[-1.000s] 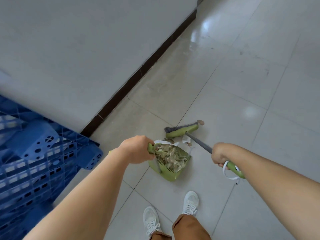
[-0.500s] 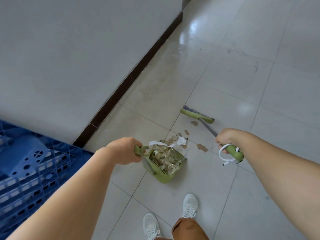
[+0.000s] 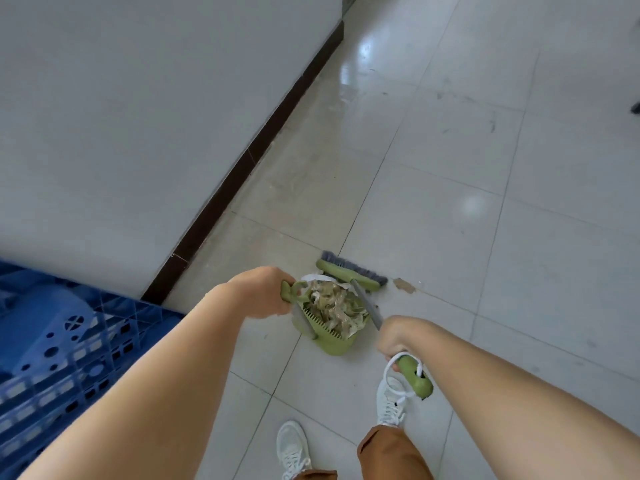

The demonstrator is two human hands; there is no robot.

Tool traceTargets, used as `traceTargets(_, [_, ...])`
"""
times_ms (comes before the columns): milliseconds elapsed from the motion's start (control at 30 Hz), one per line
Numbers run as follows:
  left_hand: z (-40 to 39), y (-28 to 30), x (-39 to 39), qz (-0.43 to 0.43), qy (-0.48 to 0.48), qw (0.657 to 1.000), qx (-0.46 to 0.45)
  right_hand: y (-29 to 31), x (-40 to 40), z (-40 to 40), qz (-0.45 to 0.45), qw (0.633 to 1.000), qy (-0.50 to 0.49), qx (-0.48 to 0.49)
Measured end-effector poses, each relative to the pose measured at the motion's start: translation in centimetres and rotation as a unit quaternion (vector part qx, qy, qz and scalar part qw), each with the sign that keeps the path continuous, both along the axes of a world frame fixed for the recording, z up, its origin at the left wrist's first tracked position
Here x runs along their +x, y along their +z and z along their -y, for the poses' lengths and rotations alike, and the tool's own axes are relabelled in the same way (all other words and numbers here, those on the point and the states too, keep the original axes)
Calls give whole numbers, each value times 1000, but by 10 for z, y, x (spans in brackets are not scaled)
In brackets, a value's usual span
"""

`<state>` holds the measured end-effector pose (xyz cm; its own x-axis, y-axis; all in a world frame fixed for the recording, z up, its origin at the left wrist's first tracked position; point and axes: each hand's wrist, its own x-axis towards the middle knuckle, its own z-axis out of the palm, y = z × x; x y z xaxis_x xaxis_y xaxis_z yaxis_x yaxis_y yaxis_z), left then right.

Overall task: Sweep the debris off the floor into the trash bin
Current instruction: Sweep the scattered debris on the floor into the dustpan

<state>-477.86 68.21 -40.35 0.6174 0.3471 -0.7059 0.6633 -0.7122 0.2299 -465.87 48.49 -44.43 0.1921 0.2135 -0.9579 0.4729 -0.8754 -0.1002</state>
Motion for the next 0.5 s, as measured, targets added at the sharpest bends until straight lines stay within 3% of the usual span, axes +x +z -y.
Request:
traceTargets(133, [-2, 0, -10, 27, -17, 999, -4, 14, -55, 1, -32, 999, -9, -28])
traceTargets(500, [-9, 1, -40, 57, -42, 997, -14, 35, -85, 33, -1, 967, -252, 29])
